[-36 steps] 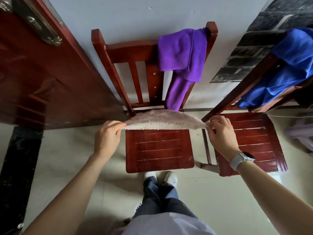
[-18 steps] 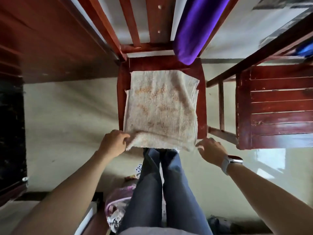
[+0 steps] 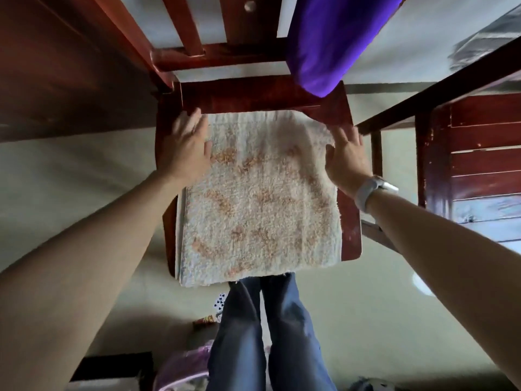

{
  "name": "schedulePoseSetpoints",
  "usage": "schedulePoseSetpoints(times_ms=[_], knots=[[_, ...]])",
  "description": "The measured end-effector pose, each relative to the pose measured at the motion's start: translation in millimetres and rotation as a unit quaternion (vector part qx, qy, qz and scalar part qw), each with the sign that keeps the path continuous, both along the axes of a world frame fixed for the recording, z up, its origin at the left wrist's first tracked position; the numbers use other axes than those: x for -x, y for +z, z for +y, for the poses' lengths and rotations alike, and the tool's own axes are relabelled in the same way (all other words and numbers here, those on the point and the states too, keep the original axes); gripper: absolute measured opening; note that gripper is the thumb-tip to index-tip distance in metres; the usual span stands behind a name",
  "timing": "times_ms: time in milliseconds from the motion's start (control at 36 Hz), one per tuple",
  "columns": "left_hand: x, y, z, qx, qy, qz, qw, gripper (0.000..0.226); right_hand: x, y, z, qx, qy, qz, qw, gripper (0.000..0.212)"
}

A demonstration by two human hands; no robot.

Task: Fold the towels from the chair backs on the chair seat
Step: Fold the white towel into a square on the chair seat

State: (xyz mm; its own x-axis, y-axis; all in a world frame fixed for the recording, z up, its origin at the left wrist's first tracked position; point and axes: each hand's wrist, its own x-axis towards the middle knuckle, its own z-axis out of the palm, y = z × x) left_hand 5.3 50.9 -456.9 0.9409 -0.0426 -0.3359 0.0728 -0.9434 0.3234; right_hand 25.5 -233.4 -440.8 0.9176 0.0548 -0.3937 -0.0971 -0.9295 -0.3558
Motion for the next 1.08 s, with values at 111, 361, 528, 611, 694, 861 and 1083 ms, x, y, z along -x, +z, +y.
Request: schedulePoseSetpoints(times_ms=[111, 361, 528, 611, 694, 861, 1083], knots=[[-25.1, -13.2, 0.0, -0.022, 0.008, 0.012, 1.000, 0.049, -17.7, -14.8, 3.2, 0.052, -0.026, 0.015, 0.998, 0.046], [-27.8, -2.3, 9.5, 0.027, 0.024, -0.054, 0.998, 0.020, -19.1, -10.6, 6.9, 0.001, -0.075, 0.001, 0.997, 0.028], [10.1, 45.3, 20.8, 0.221, 0.035, 0.201, 0.954, 0.010, 17.1, 36.5, 0.0, -0.176, -0.050, 0.121, 0.976, 0.010], [24.4, 69.4, 34.0, 0.237, -0.011, 0.482, 0.844, 0.006, 30.1, 63.3, -14.6, -0.181, 0.040, 0.404, 0.896, 0.013], [32.6, 70.3, 41.2, 0.210, -0.027, 0.526, 0.823, 0.007, 35.2, 70.6, -24.4, -0.159, 0.061, 0.505, 0.846, 0.016], [32.5, 29.5, 31.6, 0.104, 0.095, 0.113, 0.984, 0.016, 22.0, 31.0, -20.9, -0.049, -0.040, 0.121, 0.991, 0.015], [41.0, 6.3, 19.5, 0.009, 0.043, 0.014, 0.999, 0.012, 12.3, -8.8, -13.3, 0.083, 0.066, 0.029, 0.994, 0.023]])
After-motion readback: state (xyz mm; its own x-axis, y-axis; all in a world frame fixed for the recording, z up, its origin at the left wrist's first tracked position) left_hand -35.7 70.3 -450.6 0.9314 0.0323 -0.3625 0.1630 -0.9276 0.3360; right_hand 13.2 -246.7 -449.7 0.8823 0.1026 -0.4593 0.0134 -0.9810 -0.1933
